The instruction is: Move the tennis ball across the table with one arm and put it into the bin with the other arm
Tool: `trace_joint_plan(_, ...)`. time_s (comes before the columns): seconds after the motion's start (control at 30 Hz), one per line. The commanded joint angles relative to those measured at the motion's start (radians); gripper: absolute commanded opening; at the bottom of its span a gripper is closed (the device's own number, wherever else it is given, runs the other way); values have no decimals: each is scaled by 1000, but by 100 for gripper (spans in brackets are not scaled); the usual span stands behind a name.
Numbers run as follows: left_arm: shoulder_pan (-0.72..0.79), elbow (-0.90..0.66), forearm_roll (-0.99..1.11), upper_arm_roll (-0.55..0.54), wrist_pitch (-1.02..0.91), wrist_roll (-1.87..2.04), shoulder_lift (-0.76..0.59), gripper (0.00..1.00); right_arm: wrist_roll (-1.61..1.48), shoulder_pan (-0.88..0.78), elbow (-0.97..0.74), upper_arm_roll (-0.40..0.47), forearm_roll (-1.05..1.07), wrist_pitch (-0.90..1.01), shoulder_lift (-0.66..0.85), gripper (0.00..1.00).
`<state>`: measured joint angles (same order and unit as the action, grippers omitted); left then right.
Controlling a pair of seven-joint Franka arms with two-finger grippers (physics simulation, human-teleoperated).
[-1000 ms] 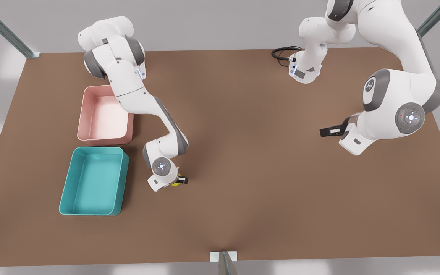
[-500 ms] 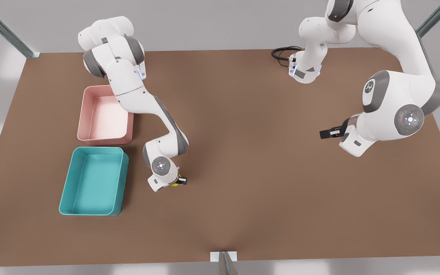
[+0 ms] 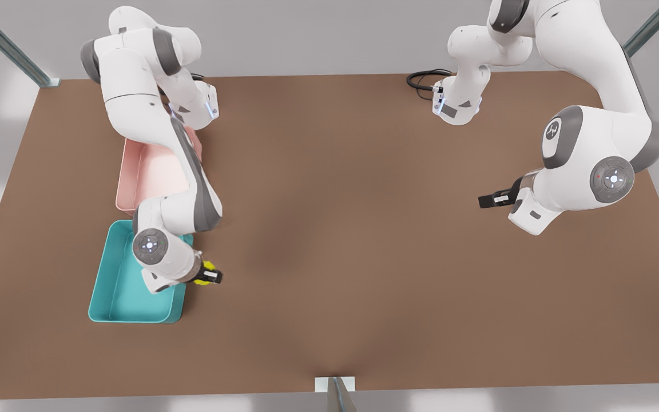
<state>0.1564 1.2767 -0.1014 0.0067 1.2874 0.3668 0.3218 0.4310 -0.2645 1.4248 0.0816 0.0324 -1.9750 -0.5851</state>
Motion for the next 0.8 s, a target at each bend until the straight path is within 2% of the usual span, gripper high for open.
trace_joint_plan(0.0,0,0,2,1,-2,17,-1,100,-541,54,-1,3,-62,202,21,72)
trace_joint_plan(0.13,0,0,0,1,-2,15,-1,100,-738,76,11,109,-75,234,21,72)
trace_joint_plan(0.23,0,0,0,1,-2,17,-1,100,-802,116,10,119,-62,226,-10,75)
trace_joint_plan(0.27,0,0,0,1,-2,17,-1,100,-801,119,8,119,-57,225,-13,100)
trace_joint_plan(0.43,0,0,0,1,-2,17,-1,100,-761,119,2,119,-34,231,-13,100)
trace_joint_plan(0.5,-1,0,0,1,-3,14,-1,100,-477,108,-82,110,7,385,-1,100)
trace_joint_plan(0.57,-3,-2,5,1,-7,11,-3,100,-264,85,-230,106,-12,610,67,100)
trace_joint_plan(0.6,-3,-2,5,1,-11,11,-3,100,-261,85,-234,103,-26,634,126,100)
trace_joint_plan(0.7,-1,-4,6,-1,-75,12,-10,100,-262,148,-175,-11,-85,654,356,100)
trace_joint_plan(0.77,-1,-5,6,-1,-100,12,-10,100,-270,153,-103,-16,-77,654,456,100)
